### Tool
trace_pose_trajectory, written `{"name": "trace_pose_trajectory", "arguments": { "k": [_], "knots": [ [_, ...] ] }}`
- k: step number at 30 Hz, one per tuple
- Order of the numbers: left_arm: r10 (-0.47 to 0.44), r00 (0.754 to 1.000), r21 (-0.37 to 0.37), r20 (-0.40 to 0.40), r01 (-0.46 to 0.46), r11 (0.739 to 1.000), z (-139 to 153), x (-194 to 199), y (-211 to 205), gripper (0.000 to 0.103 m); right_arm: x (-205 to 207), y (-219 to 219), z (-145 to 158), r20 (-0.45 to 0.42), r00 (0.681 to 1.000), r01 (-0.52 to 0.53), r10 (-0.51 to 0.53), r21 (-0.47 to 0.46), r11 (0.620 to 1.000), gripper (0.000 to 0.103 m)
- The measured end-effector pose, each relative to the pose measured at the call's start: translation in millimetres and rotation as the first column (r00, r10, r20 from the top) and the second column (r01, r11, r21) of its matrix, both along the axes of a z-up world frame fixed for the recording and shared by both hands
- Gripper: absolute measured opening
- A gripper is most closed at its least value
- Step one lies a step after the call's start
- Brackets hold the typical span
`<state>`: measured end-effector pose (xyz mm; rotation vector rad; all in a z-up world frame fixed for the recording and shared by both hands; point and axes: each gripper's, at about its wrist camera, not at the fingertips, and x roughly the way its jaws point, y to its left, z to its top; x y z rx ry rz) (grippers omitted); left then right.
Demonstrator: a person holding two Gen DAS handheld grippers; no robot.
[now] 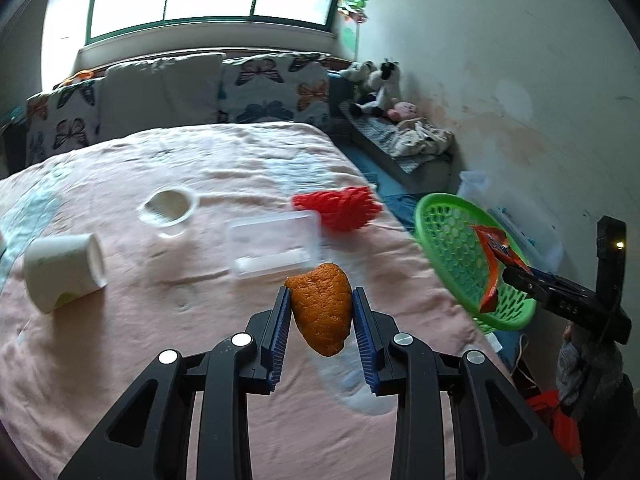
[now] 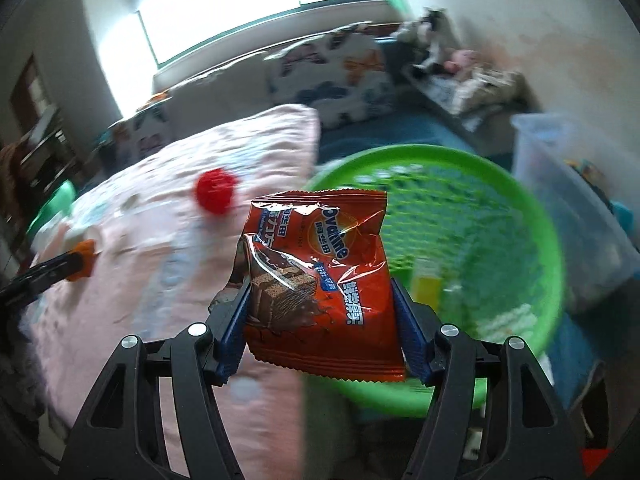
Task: Collect trash
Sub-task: 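Carry the snack bag and orange item over the basket and open both grippers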
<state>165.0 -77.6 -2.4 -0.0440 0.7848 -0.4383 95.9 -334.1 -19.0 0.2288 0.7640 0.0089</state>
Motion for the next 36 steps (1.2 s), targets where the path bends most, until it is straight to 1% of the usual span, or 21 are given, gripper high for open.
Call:
{"name": "trace_pose_trajectory", "arguments": {
  "k": [4,5,6,9,12,22,28,31,33,36],
  "knots": [
    [-0.053,0.999,0.004,0.000,0.053,0.999,3.0,3.1,-28.1,0.030,-1.9,-23.7,-9.6,-0.018,0.998,0.063,-0.063,0.000,0.998,0.069],
    [-0.067,0.998,0.009,0.003,0.067,0.998,3.4,2.9,-35.2,0.030,-2.7,-29.1,-11.9,-0.020,0.997,0.077,-0.077,0.004,0.997,0.070],
    [-0.083,0.997,0.015,0.006,0.083,0.996,4.4,3.7,-44.2,0.030,-2.4,-34.9,-15.1,-0.025,0.995,0.093,-0.092,0.006,0.996,0.073],
    [-0.120,0.993,0.010,0.005,0.120,0.993,7.2,7.5,-66.2,0.030,-2.5,-47.6,-21.8,-0.043,0.993,0.114,-0.113,0.028,0.993,0.078],
    [-0.156,0.988,0.006,0.000,0.156,0.988,9.6,12.1,-88.2,0.030,-6.9,-53.7,-22.5,-0.041,0.991,0.128,-0.127,0.027,0.991,0.081],
    [-0.266,0.964,0.039,-0.027,0.267,0.963,4.2,26.0,-161.4,0.031,-31.2,-70.9,-9.7,0.005,0.988,0.157,-0.157,0.051,0.986,0.081],
    [-0.307,0.949,0.031,-0.073,0.310,0.950,-8.6,36.9,-194.7,0.032,-53.0,-82.0,-5.9,0.026,0.982,0.185,-0.187,0.078,0.980,0.081],
    [-0.317,0.943,0.037,-0.099,0.322,0.946,-17.3,40.1,-209.8,0.038,-60.6,-87.5,-6.2,0.025,0.980,0.195,-0.198,0.090,0.977,0.081],
    [-0.322,0.942,0.030,-0.099,0.326,0.945,-18.6,39.9,-214.3,0.048,-62.5,-90.5,-7.5,0.020,0.979,0.201,-0.204,0.100,0.975,0.081],
    [-0.332,0.939,0.025,-0.091,0.335,0.942,-18.7,37.4,-216.0,0.052,-63.2,-91.3,-8.7,0.015,0.979,0.202,-0.205,0.113,0.973,0.081]
  ]
}}
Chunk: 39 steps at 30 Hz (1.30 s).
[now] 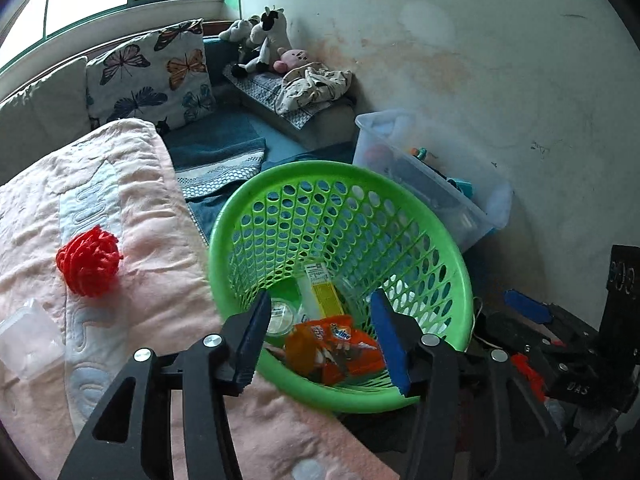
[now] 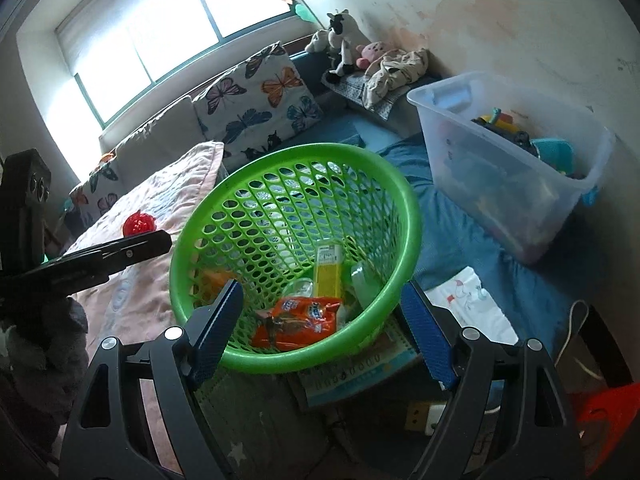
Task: Collect trash
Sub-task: 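Carry the snack bag and orange item over the basket and open both grippers, then grasp the red mesh ball with the right gripper while the left gripper grasps the clear box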
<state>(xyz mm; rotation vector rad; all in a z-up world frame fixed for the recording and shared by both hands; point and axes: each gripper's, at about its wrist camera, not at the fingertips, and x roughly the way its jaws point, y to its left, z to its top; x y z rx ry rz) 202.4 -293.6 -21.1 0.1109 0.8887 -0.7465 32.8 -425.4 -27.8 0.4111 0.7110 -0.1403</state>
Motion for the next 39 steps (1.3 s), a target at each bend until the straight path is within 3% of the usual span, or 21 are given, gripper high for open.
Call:
{"name": "trace_pose_trajectory", "arguments": {
  "k": [7,14,20,28,39],
  "knots": [
    [0.026,0.999,0.013,0.037,-0.026,1.000,4.9,-11.1,23.7,0.055,9.3,15.6,7.6,0.015,0.999,-0.049,0.049,-0.003,0.999,0.081],
    [0.120,0.992,-0.002,0.050,-0.120,0.993,7.5,-17.1,83.5,0.055,30.0,46.2,26.5,0.040,0.987,-0.152,0.153,-0.026,0.988,0.081],
    [0.244,0.969,-0.007,0.035,-0.244,0.970,3.6,-12.4,143.2,0.055,62.1,80.3,40.6,0.050,0.963,-0.261,0.264,-0.045,0.964,0.081],
    [0.382,0.924,-0.020,0.028,-0.382,0.924,3.5,-3.8,211.2,0.055,119.5,142.3,55.5,0.066,0.899,-0.425,0.433,-0.106,0.899,0.081],
    [0.455,0.890,0.033,0.024,-0.456,0.890,-13.0,20.7,257.1,0.055,204.2,190.7,28.3,0.018,0.868,-0.491,0.495,-0.113,0.864,0.079]
  ]
}}
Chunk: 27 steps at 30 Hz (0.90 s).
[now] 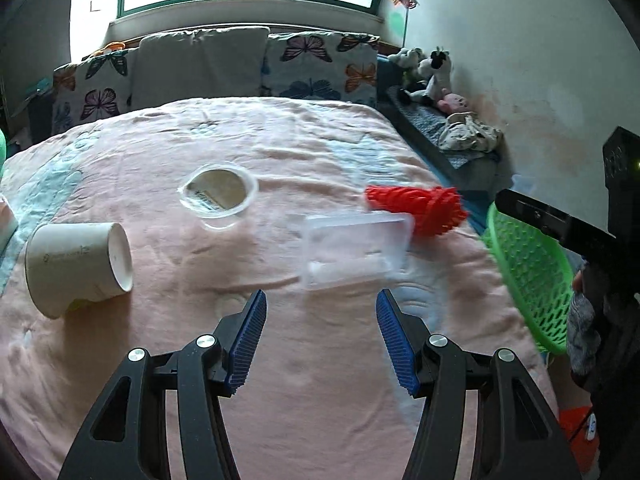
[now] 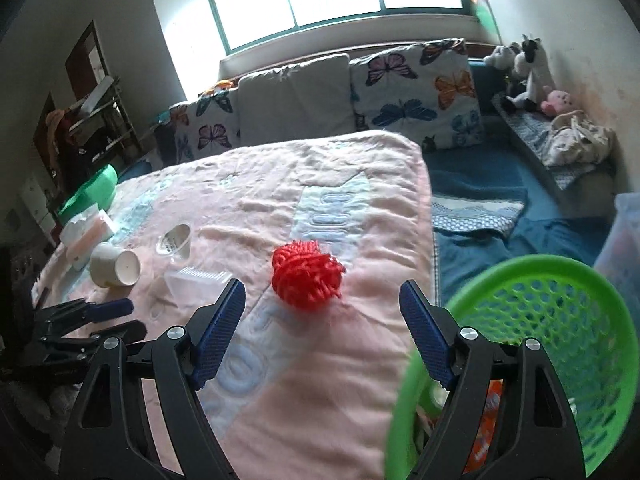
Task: Collect trash
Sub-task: 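Grasp the red mesh ball with the right gripper while the left gripper grasps the clear box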
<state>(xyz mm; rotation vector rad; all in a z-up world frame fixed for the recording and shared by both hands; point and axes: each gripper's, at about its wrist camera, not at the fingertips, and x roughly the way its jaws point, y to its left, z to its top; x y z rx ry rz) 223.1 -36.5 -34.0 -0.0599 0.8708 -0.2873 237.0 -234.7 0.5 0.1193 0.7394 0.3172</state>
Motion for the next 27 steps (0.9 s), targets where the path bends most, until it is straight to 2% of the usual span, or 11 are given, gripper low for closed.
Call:
{"name": "trace_pose_trajectory", "arguments": {
  "k": [8,13,14,19,24,27],
  "knots": [
    [-0.053,0.998,0.010,-0.019,0.053,0.999,-13.8,32.6,2.1,0.055,42.0,14.6,-27.2,-0.075,0.997,0.007,-0.006,0.018,1.000,0.076],
    [-0.095,0.995,0.017,-0.035,0.095,0.995,-23.9,53.9,-2.7,0.055,54.8,19.6,-42.5,-0.121,0.993,0.003,0.000,0.026,1.000,0.071],
    [-0.101,0.994,0.014,-0.040,0.101,0.995,-25.8,57.3,-3.0,0.055,54.9,20.5,-43.1,-0.124,0.992,-0.002,0.005,0.028,1.000,0.067],
    [-0.118,0.992,-0.004,-0.054,0.118,0.993,-34.3,63.9,-5.4,0.036,52.3,25.1,-43.6,-0.129,0.991,-0.030,0.034,0.040,0.999,0.050],
    [-0.098,0.993,-0.020,-0.070,0.097,0.995,-38.0,62.1,-4.0,0.009,38.3,20.3,-33.9,-0.097,0.995,-0.021,0.026,0.056,0.998,0.045],
    [-0.086,0.994,-0.018,-0.069,0.085,0.996,-35.7,56.8,-5.0,0.006,23.7,13.0,-25.8,-0.077,0.997,-0.011,0.017,0.078,0.997,0.045]
  ]
}}
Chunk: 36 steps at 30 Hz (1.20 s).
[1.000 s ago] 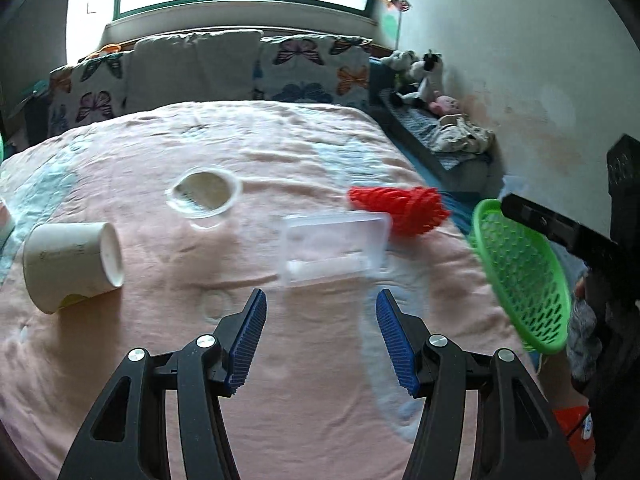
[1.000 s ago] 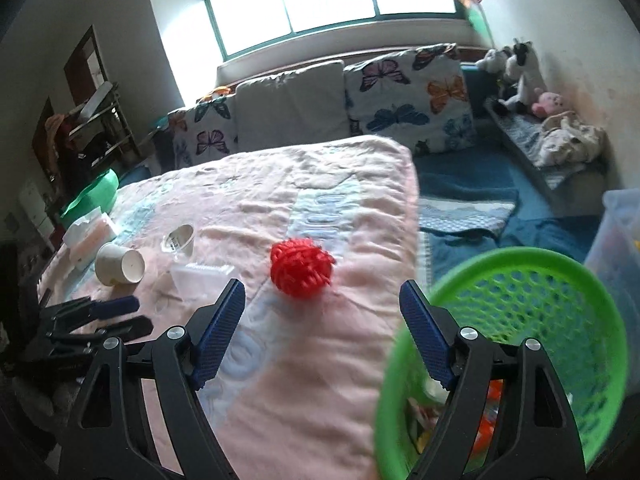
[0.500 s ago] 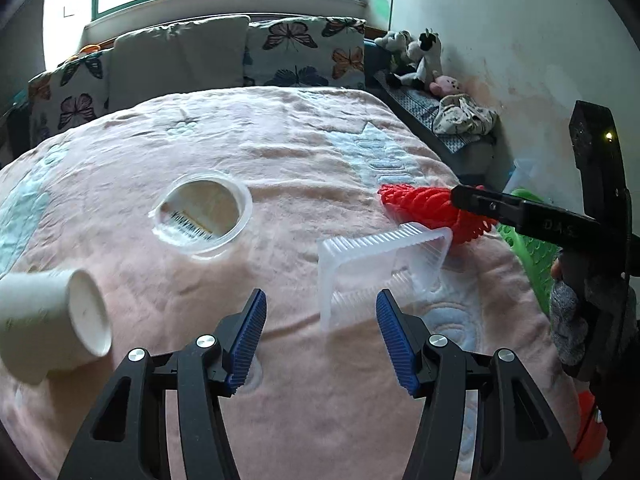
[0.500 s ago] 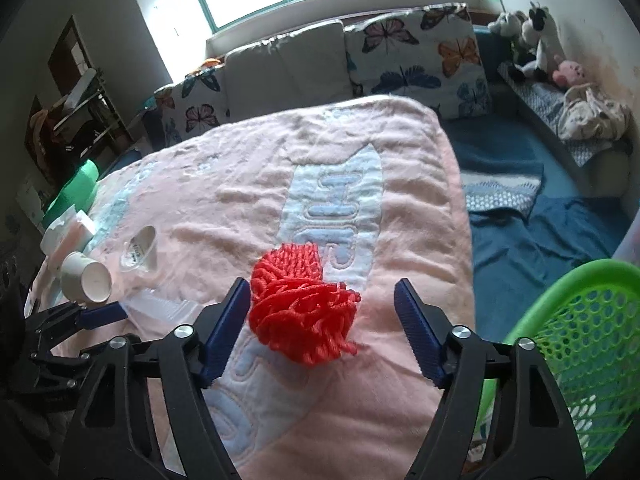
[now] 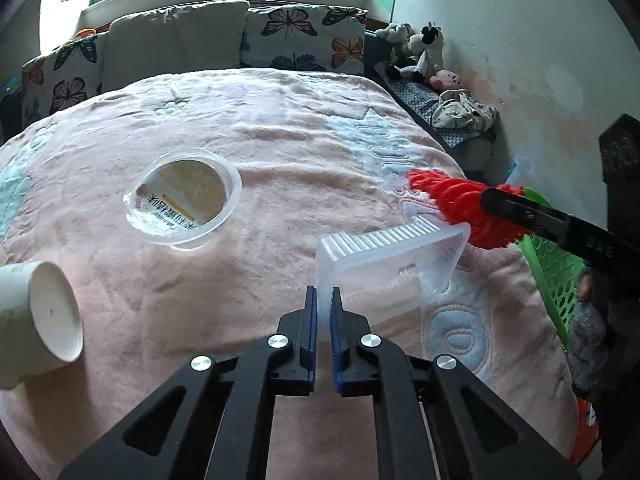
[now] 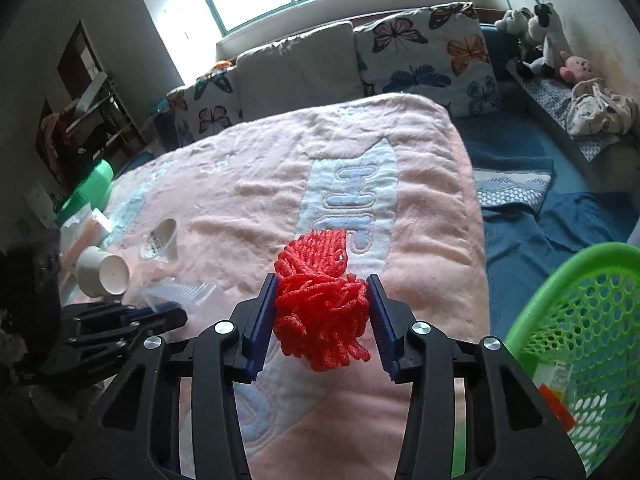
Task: Collect trash
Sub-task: 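Grasp the red mesh ball with the right gripper while the left gripper grasps the clear box, then drop the red ball into the basket while the left gripper carries the box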
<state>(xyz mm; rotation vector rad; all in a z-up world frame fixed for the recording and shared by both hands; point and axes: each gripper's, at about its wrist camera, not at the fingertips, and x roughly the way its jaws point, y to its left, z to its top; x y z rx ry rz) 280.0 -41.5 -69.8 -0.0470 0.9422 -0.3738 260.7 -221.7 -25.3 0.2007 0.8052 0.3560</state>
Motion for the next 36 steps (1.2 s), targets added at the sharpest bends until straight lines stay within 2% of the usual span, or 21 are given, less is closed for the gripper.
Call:
{"name": "trace_pose_trajectory", "arguments": {
  "k": [13,26,36],
  "knots": [
    [-0.044,0.998,-0.055,0.051,0.047,0.997,33.7,-53.7,-18.1,0.006,-73.3,-31.5,32.3,0.077,0.996,0.052,-0.053,0.017,0.999,0.045],
    [-0.120,0.991,-0.077,0.059,0.124,0.989,46.9,-83.6,-55.5,0.006,-131.4,-73.0,27.9,0.081,0.984,0.159,-0.156,-0.031,0.987,0.045],
    [-0.181,0.981,-0.080,0.063,0.186,0.979,53.5,-89.9,-87.6,0.006,-157.2,-121.6,24.0,0.067,0.957,0.287,-0.283,-0.048,0.957,0.045]
  ]
}}
